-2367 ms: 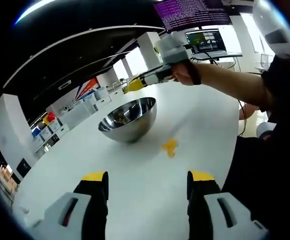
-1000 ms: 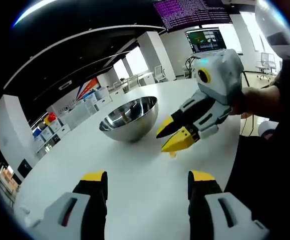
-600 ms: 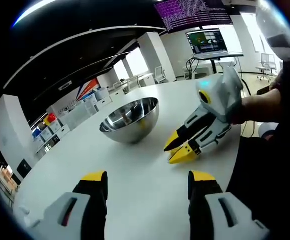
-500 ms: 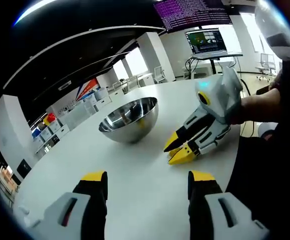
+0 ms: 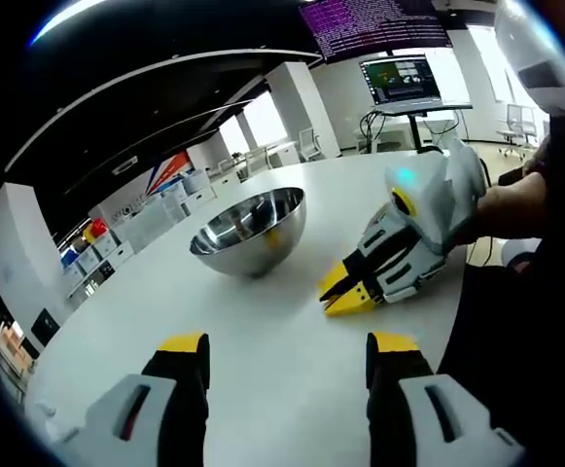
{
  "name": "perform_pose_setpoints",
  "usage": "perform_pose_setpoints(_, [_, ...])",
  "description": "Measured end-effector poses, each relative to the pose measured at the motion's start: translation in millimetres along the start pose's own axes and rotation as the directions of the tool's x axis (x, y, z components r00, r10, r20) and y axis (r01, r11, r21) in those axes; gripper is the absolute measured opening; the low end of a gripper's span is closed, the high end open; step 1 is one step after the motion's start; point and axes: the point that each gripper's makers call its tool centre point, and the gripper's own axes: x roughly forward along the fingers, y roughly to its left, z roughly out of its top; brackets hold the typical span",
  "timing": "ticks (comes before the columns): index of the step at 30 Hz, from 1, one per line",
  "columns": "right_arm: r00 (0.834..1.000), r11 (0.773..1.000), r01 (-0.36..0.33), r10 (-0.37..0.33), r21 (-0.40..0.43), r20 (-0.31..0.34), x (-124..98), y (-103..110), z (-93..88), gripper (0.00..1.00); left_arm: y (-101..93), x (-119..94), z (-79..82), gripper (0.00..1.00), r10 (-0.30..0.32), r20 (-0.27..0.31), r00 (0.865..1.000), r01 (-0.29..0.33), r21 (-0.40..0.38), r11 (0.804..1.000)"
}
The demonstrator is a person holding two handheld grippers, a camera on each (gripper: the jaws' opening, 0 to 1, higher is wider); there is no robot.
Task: Pick up the QQ candy scattered on the table and place it into the stainless steel bowl on the table
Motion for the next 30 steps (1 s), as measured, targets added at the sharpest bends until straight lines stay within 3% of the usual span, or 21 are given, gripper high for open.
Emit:
perform_pose_setpoints(10, [1.0, 0.999, 0.002, -0.003, 0.044, 0.015, -0.1, -2.2, 0.1, 0.06, -1.0, -2.5, -0.6, 0.65, 0.003, 0.0, 1.0, -0.003, 0.005, 1.0])
perform_pose_setpoints(14, [1.0, 0.998, 0.004, -0.005, 0.055, 0.025, -6.8, -8.9, 8.1, 0.05, -0.8, -4.2, -0.8, 0.65, 0.006, 0.001, 1.0, -0.006, 0.005, 1.0])
perform_pose_setpoints(21, [0.992, 0.985, -0.018, -0.003, 0.17, 0.126, -27.1, -27.2, 44.9, 0.05, 0.7, -5.1, -0.2, 0.65, 0.011, 0.006, 1.0, -0.011, 0.002, 1.0])
perform_pose_setpoints(25, [0.978, 0.963, -0.02, -0.037, 0.27, 0.205, -46.6, -60.6, 80.9, 0.05, 0.9, -5.1, 1.6, 0.65, 0.01, 0.011, 1.0, -0.01, 0.003, 1.0])
perform_pose_setpoints(30, [0.949, 0.931, 0.007, -0.122, 0.366, 0.292, -67.7, -119.3, 124.1, 0.05, 2.1, -5.6, 1.8, 0.65, 0.012, 0.011, 1.0, -0.012, 0.003, 1.0])
